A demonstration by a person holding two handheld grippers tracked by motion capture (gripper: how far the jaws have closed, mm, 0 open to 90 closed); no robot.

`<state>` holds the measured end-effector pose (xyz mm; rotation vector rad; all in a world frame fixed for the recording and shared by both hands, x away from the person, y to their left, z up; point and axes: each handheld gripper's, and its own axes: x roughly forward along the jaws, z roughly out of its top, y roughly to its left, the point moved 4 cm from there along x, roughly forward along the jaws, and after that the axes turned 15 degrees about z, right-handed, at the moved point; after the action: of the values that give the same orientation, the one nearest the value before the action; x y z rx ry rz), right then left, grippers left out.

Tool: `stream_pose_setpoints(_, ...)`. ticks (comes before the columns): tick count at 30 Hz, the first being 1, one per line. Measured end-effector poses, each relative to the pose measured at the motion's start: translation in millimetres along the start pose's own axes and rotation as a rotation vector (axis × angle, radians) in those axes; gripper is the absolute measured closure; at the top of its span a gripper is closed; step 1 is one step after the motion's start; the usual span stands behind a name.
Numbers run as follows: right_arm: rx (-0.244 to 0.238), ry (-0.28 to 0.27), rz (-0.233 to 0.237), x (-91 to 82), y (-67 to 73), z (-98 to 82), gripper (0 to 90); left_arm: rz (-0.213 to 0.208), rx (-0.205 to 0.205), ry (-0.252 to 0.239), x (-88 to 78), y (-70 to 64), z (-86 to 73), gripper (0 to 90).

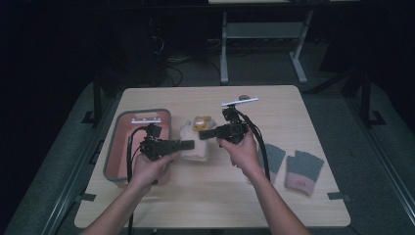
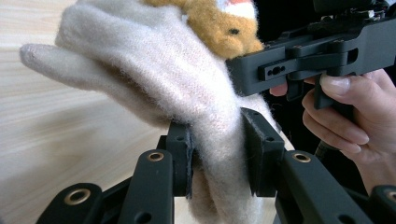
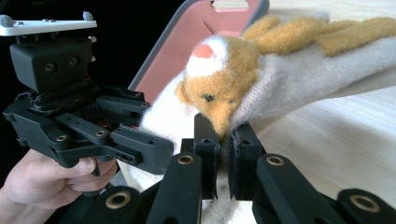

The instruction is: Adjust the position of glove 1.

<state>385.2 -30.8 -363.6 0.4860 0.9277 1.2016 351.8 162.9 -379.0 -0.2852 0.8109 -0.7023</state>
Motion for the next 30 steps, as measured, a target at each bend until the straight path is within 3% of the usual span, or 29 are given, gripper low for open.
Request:
stream_pose_setpoints(11,-0.032,0.017,0.015,12.6,7.7,18.4,83.7,0.02,-0.004,-0.026,-14.6,8.6,10.8,66.5)
stream_pose_setpoints(30,-0.028,0.049,0.036,38.9,16.7,28.6,83.7,0.038,-0.022,-0.041,-36.8,26.0,10.8,66.5)
